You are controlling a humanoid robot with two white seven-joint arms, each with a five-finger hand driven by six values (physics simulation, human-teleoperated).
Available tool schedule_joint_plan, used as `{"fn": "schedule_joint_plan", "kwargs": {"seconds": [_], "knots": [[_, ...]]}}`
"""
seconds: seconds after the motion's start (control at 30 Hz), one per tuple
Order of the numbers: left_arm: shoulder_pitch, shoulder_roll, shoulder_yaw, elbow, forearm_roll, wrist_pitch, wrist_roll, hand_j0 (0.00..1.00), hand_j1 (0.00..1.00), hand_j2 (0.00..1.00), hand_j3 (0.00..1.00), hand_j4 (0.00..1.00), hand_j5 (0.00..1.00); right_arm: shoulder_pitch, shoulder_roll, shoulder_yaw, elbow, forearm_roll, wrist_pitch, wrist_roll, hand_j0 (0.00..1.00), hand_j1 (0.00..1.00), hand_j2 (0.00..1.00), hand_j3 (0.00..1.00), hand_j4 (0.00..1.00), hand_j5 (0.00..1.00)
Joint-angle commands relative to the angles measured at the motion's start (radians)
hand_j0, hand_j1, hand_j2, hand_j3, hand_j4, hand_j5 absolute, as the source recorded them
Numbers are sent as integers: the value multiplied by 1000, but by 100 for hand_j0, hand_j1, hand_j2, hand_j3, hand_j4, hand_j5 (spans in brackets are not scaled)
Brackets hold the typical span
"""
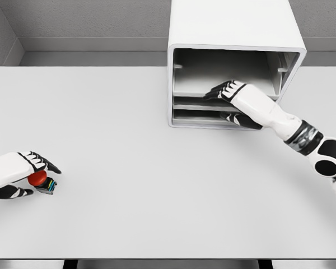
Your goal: Slide open multi-storey tabletop storage cabinets and put open load switch and slide close multi-storey tabletop storage cabinets
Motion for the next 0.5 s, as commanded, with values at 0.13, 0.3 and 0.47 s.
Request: {"fn": "schedule_joint_plan", "kwargs": {"seconds": [0.13, 0.3, 0.47], "knots": [[0, 1, -5, 7, 8, 3, 0, 63, 63, 63, 63, 63, 63, 20, -39, -4, -56, -8, -1, -2, 75, 75, 75, 75, 75, 75], [3, 1, -6, -5, 9, 3, 0, 61, 61, 61, 61, 61, 61, 37, -85, -9, -84, -14, -1, -7, 75, 75, 75, 75, 75, 75], [3, 1, -5, -3, 11, 3, 0, 47, 47, 47, 47, 47, 47, 51, -103, -10, -94, -17, -1, -7, 75, 75, 75, 75, 75, 75]]}}
